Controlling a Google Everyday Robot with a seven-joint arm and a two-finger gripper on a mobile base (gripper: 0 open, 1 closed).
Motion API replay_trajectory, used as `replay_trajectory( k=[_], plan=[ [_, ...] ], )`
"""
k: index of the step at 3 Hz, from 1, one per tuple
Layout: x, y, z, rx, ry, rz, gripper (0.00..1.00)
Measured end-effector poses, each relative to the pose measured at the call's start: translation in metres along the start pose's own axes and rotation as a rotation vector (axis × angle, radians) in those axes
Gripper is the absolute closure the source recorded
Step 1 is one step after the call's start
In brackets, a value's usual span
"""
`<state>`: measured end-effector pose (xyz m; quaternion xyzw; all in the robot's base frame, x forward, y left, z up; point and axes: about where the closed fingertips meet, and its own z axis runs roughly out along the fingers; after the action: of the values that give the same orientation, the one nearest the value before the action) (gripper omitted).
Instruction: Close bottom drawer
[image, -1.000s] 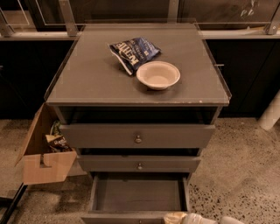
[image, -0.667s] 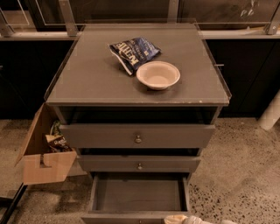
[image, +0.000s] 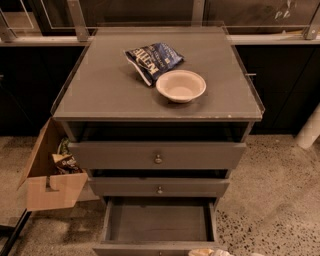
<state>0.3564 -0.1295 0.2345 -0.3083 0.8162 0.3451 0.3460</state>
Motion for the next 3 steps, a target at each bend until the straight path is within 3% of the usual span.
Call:
replay_trajectory(
  k=[1, 2, 3],
  plan=[
    [0.017, -0.007, 0.005, 0.023, 0.051, 0.021, 1.00],
    [0.024, -0.044, 0.040, 0.021, 0.098, 0.043, 1.00],
    [0.023, -0.044, 0.040, 0.020, 0.098, 0.043, 1.00]
  ],
)
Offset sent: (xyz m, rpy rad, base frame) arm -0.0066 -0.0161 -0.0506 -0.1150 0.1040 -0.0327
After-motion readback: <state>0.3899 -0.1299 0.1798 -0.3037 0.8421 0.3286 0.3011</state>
